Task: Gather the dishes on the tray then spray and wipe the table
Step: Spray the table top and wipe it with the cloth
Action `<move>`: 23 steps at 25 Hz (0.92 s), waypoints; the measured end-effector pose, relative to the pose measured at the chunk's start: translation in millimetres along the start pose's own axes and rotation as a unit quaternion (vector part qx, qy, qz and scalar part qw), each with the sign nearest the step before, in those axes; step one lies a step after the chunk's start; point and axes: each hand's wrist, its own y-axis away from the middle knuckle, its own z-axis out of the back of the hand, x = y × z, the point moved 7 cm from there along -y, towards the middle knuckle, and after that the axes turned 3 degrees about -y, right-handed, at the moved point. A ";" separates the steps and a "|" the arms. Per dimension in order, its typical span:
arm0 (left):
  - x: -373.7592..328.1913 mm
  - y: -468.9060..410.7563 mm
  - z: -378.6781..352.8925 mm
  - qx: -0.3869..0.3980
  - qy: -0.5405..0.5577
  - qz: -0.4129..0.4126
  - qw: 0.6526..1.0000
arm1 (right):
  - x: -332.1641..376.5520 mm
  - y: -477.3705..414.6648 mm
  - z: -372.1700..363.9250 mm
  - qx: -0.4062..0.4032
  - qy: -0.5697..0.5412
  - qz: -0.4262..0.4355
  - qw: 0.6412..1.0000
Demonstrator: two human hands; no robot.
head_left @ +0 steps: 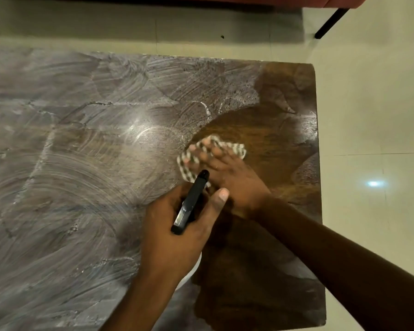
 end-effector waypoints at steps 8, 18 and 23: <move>-11.0 -24.8 12.4 0.006 0.009 -0.008 1.000 | -160.1 -17.9 102.3 -0.230 -0.113 -0.368 0.894; -15.8 -47.8 25.3 -0.020 0.020 -0.012 1.000 | -62.0 -45.8 41.9 0.030 0.047 0.020 0.998; -14.1 -49.3 31.6 -0.012 0.020 -0.017 1.000 | -178.6 -48.7 117.1 -0.227 -0.098 -0.416 0.875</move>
